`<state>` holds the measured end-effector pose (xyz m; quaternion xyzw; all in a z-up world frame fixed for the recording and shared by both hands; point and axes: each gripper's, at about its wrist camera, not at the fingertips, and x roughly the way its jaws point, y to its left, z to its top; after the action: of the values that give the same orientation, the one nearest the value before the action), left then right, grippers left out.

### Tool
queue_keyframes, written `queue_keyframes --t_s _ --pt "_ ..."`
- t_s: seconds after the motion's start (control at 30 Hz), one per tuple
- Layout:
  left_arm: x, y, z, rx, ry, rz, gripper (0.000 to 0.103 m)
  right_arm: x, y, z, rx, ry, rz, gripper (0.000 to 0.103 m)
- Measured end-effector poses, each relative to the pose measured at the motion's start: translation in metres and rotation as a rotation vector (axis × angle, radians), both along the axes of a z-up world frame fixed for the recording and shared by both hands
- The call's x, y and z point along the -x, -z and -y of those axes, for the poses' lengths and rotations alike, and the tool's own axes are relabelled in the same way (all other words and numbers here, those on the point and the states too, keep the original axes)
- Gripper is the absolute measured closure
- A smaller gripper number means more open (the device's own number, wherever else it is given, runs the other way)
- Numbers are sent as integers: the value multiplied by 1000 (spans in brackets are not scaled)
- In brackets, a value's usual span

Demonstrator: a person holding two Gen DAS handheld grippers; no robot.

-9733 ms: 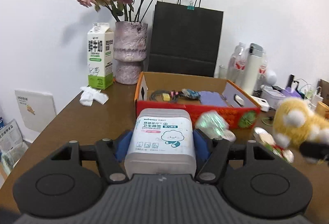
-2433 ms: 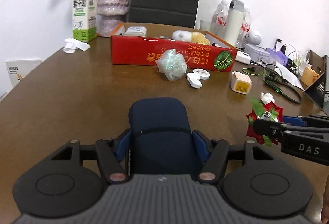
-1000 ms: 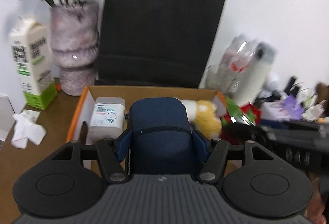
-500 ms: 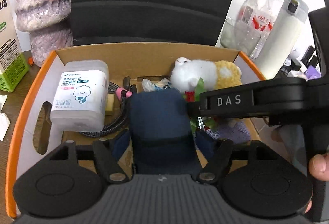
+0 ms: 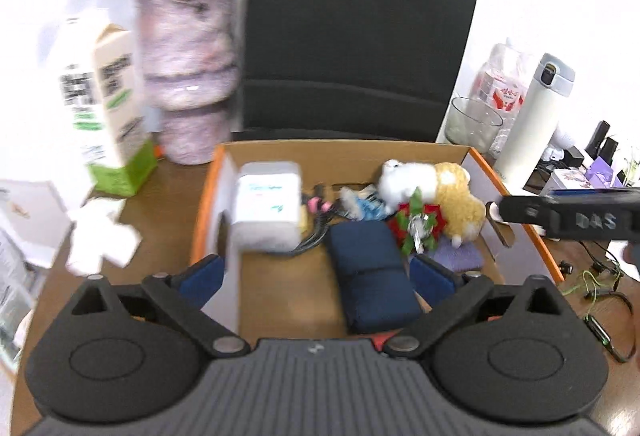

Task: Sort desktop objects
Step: 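Carry pouch and ornament into the cardboard box and open both tools, then withdraw both tools from the box back over the table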

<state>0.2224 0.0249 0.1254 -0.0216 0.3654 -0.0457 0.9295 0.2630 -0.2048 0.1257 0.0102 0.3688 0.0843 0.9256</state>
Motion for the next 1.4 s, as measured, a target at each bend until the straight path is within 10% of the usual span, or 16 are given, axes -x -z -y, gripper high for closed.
queue_keyframes --t_s 0.53,0.8,1.17,1.4 --pt "219 57 1 96 -115 80 0 232 47 1 27 -25 161 21" --pt "322 56 32 -52 -34 294 0 336 79 -11 10 -70 203 20" --pt "384 87 27 6 -125 272 0 433 82 -7 6 13 272 18" --pt "384 92 37 -41 -49 248 0 426 90 7 -2 48 251 18"
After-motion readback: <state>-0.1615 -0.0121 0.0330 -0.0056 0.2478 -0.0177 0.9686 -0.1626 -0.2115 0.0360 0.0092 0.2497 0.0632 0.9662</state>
